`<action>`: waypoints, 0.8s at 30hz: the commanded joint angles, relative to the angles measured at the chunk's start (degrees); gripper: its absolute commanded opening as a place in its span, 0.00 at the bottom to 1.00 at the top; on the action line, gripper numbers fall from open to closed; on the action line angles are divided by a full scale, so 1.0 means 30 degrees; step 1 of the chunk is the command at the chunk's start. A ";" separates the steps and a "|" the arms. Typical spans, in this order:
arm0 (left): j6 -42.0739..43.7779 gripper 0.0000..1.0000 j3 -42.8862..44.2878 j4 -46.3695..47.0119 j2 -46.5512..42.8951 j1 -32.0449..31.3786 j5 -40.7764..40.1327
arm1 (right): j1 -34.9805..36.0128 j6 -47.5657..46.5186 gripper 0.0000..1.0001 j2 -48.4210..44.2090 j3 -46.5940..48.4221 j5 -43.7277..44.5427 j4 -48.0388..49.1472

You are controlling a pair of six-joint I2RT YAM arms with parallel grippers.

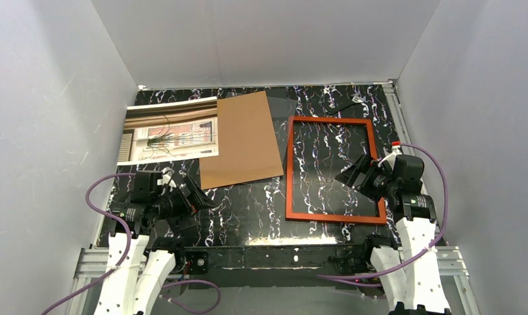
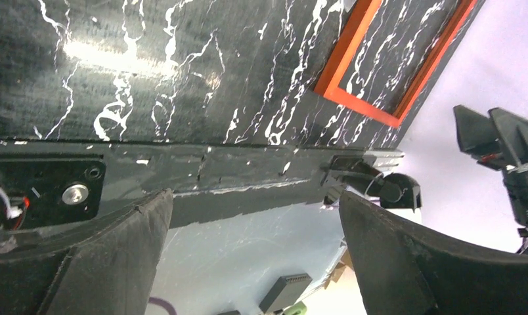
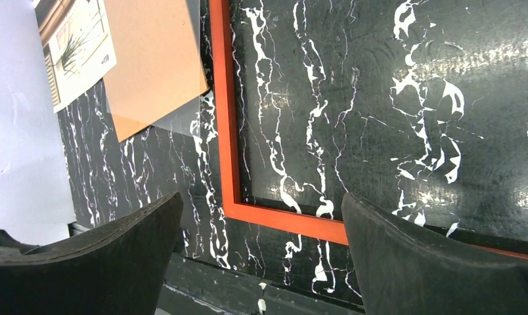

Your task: Put the photo into the frame

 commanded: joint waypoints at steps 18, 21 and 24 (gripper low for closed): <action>-0.0516 1.00 -0.0266 0.2210 0.0461 0.0089 -0.0303 | -0.0012 0.0640 1.00 0.0728 -0.0247 -0.1841 0.0629; -0.1383 1.00 0.1033 0.3921 0.1291 0.0089 -0.0528 | -0.0011 0.0869 1.00 0.0663 -0.0466 -0.1928 0.0512; -0.2232 1.00 0.3019 0.5016 0.2807 0.0088 -0.0425 | -0.0031 0.0866 1.00 0.0742 -0.0451 -0.1932 0.0235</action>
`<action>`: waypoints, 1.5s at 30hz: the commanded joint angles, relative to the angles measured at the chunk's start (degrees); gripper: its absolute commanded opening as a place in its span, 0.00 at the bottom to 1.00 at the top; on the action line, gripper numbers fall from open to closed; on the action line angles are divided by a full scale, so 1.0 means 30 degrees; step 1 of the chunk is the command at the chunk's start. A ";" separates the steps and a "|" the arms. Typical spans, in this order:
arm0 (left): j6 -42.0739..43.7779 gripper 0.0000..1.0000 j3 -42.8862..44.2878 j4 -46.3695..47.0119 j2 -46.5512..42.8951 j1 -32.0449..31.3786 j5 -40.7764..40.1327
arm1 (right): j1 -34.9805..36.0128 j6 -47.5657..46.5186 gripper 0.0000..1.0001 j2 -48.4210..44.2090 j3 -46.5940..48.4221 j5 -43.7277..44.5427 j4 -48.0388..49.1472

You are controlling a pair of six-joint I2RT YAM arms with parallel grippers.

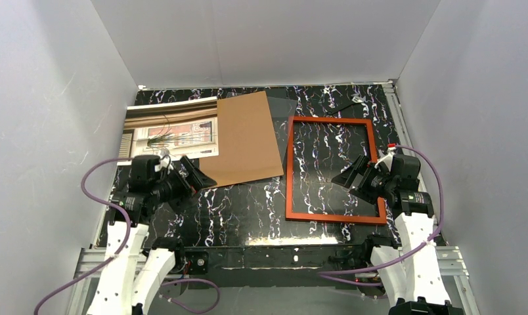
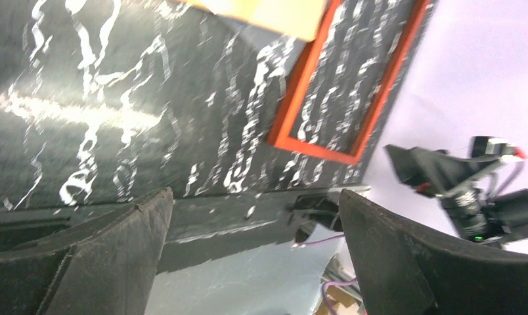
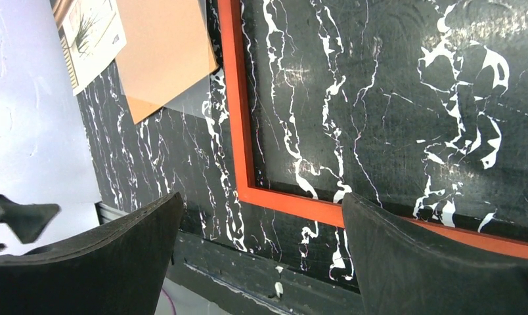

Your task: Put the photo into the frame

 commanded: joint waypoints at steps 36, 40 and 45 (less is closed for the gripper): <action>0.0578 1.00 0.3339 -0.1113 0.9569 -0.2063 -0.0086 | 0.5137 0.1875 1.00 0.9675 0.4510 -0.0016 0.4022; 0.2107 1.00 0.4916 -0.2965 1.0793 -0.3818 -0.2428 | 0.5606 0.1861 1.00 1.2751 0.6901 0.0073 0.4377; 0.3825 1.00 0.6479 -0.3624 1.1008 -0.6248 -0.6156 | 0.5794 0.1797 0.95 1.6545 1.0409 -0.0227 0.4773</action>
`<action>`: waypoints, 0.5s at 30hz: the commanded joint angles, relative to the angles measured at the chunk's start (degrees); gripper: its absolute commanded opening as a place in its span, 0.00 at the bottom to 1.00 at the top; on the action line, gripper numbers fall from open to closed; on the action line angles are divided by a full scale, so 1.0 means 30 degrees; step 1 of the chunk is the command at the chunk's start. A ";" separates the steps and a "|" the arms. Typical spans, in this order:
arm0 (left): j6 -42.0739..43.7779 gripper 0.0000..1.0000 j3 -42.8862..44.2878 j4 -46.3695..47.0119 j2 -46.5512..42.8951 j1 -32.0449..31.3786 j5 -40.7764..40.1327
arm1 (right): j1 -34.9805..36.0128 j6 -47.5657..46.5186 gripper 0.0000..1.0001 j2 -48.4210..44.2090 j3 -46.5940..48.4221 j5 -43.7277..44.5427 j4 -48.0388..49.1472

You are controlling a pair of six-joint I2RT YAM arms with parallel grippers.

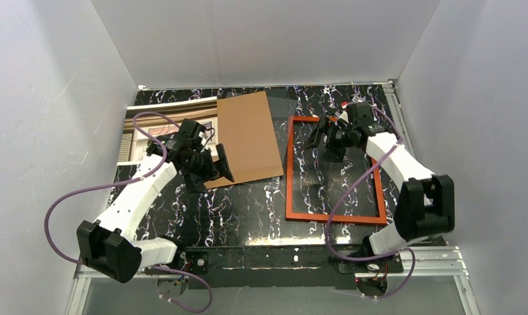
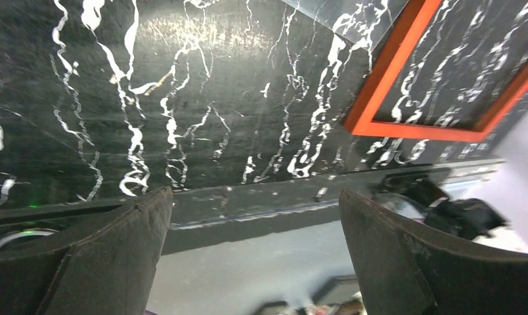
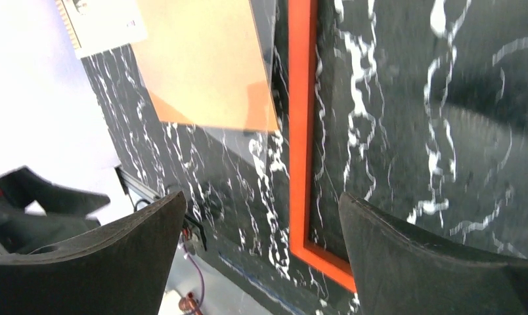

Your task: Put the photo into the frame

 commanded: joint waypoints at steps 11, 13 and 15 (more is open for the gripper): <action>0.2377 1.00 -0.0644 0.1391 -0.3382 -0.2463 -0.3681 | 0.0260 -0.0808 0.93 0.9695 1.0844 -0.0630 -0.0323; 0.2375 1.00 -0.0814 0.2046 -0.3818 -0.2463 -0.3537 | 0.0232 -0.1100 0.93 1.0619 1.2353 -0.0335 -0.0774; 0.2399 1.00 -0.0775 0.2454 -0.3977 -0.2449 -0.3326 | 0.0086 -0.1324 0.94 1.1419 1.3805 -0.0147 -0.1078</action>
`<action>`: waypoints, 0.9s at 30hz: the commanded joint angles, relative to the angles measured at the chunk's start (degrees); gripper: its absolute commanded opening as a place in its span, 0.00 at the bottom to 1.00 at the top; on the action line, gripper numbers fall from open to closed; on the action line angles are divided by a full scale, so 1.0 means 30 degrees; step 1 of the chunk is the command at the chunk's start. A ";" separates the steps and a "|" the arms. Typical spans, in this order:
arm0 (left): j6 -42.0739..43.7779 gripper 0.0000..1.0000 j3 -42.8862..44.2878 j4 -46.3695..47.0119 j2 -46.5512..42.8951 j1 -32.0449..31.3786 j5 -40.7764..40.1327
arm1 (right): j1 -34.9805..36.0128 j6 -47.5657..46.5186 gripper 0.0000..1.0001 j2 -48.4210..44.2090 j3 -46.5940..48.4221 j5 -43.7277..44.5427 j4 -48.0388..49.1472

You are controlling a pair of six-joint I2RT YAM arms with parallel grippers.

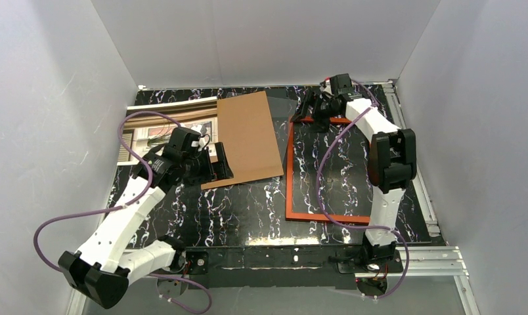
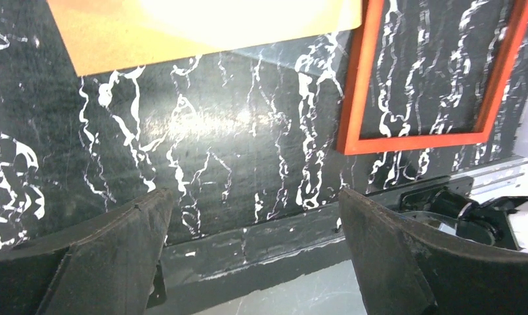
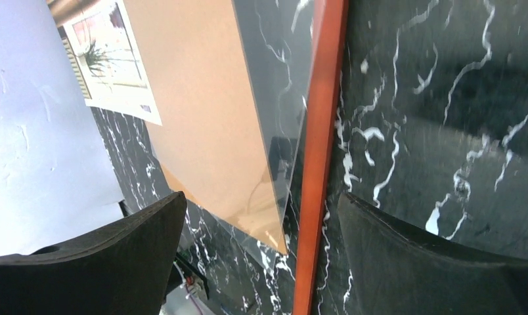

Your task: Put the photo into the frame

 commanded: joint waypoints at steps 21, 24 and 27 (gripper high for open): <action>-0.0335 1.00 -0.1956 0.4633 -0.1091 -0.0052 0.1047 | -0.1585 0.0751 0.99 0.8627 1.2786 -0.1743 -0.0778; -0.0463 1.00 -0.2111 0.4963 -0.1065 -0.0052 0.1173 | -0.1638 0.1480 0.99 0.9403 1.3072 -0.2426 0.0036; -0.0701 1.00 -0.2342 0.5289 -0.0945 -0.0053 0.1332 | -0.1616 0.2209 0.98 1.0143 1.3512 -0.2611 0.0654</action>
